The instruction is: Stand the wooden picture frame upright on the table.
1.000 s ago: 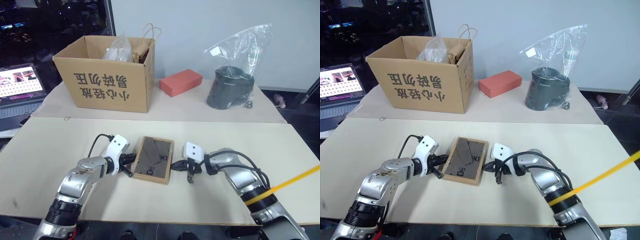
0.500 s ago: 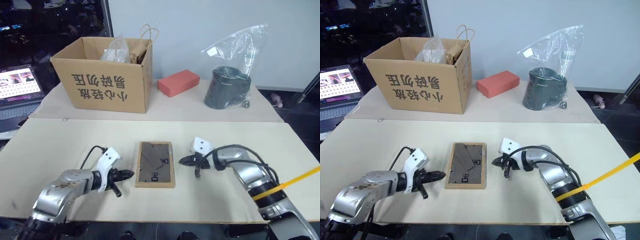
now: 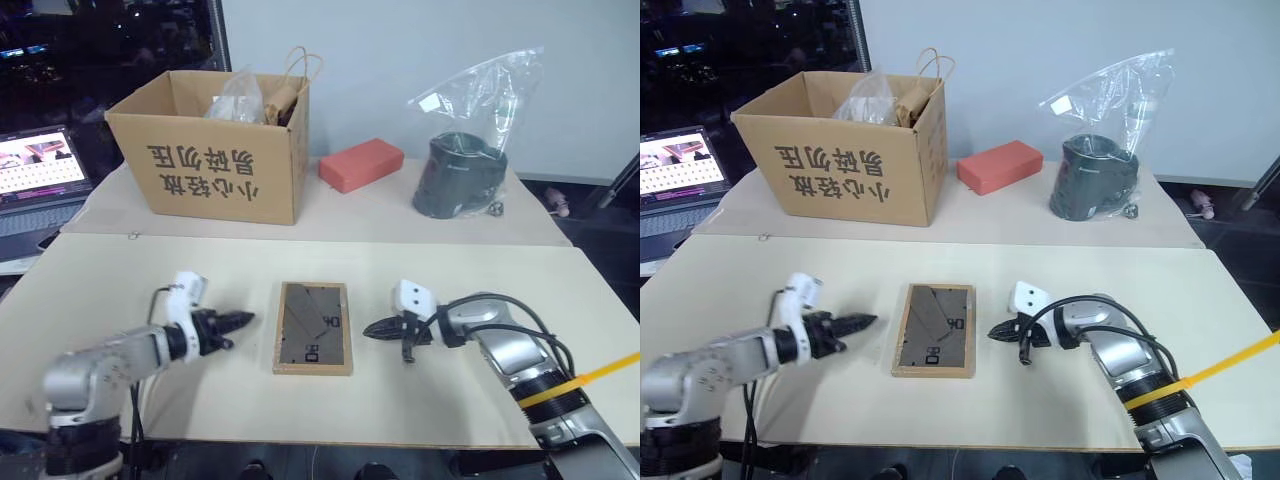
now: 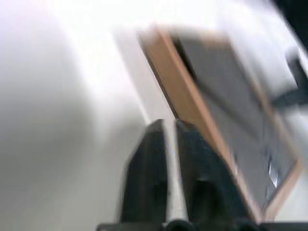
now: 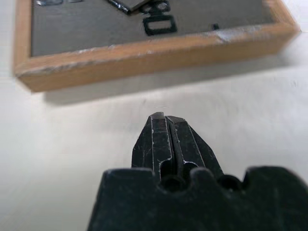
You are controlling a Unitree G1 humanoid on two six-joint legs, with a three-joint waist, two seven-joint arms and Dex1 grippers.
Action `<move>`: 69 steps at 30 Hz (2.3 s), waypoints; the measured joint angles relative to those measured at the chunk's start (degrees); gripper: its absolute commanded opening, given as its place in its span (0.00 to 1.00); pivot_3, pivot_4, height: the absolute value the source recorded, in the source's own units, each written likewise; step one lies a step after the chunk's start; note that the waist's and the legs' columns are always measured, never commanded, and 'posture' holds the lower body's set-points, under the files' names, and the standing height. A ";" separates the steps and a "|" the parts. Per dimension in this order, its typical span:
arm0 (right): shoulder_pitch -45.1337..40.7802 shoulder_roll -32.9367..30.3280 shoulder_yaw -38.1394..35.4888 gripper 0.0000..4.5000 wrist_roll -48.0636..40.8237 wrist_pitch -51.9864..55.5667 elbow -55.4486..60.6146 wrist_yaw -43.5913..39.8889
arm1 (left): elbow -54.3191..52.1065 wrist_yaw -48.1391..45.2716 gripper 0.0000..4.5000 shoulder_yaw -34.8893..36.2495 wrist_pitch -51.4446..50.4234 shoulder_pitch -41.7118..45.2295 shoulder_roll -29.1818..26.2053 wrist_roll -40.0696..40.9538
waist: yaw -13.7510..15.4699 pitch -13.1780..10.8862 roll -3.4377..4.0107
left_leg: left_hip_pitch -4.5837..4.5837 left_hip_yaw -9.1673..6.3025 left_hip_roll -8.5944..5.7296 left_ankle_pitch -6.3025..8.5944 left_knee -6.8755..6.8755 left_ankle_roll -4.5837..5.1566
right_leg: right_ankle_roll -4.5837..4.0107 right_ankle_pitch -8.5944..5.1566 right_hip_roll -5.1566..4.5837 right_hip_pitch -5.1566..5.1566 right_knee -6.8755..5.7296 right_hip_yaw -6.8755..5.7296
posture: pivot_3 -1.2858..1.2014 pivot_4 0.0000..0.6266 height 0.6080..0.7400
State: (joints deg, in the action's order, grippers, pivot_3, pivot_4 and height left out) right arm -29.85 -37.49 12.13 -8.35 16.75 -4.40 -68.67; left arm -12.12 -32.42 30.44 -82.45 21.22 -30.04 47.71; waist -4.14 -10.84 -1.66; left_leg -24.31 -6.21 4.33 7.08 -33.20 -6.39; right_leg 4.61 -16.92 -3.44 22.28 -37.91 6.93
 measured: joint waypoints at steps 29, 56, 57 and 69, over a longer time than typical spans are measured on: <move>1.82 6.24 4.06 0.00 0.25 -4.19 2.50 1.35 | 7.85 52.17 0.99 -21.05 12.47 -10.08 3.01 65.15 | 1.45 0.17 0.03 | 0.07 0.01 -0.03 0.03 -0.06 -0.06 | -0.31 0.19 -0.02 -0.05 0.06 0.06 | 0.52 0.24 1.00; -11.78 1.25 -11.40 0.62 -22.38 25.65 8.16 3.08 | 9.67 34.43 0.26 -23.33 10.47 -3.04 -5.16 64.03 | 1.66 0.13 0.03 | -0.12 0.01 -0.03 0.03 0.21 -0.07 | -0.30 0.16 -0.02 0.08 0.35 0.04 | 0.52 0.24 1.00; -12.25 1.54 -11.25 0.70 -23.13 27.24 9.11 3.44 | 9.67 34.98 0.26 -24.18 10.81 -2.27 -5.16 64.03 | 1.68 0.13 0.03 | -0.13 0.01 -0.03 0.02 0.21 -0.07 | -0.30 0.16 -0.02 0.07 0.36 0.04 | 0.52 0.24 1.00; -14.14 5.20 -5.79 0.99 -23.76 35.77 13.34 12.79 | 4.33 36.99 0.26 -28.03 14.08 -0.48 -6.05 63.48 | 1.69 0.13 0.03 | -0.35 0.01 -0.03 0.01 0.23 -0.08 | -0.34 0.19 -0.02 0.31 0.36 0.04 | 0.52 0.24 1.00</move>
State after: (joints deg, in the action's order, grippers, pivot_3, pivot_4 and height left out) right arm -44.00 -32.29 6.34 -32.11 52.52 8.94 -55.88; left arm -7.79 4.57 2.41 -68.37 20.74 -36.09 111.19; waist -2.45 -10.71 -1.63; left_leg -24.66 -6.20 4.30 7.09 -32.96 -6.48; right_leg 4.27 -16.73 -3.47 22.59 -37.56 6.97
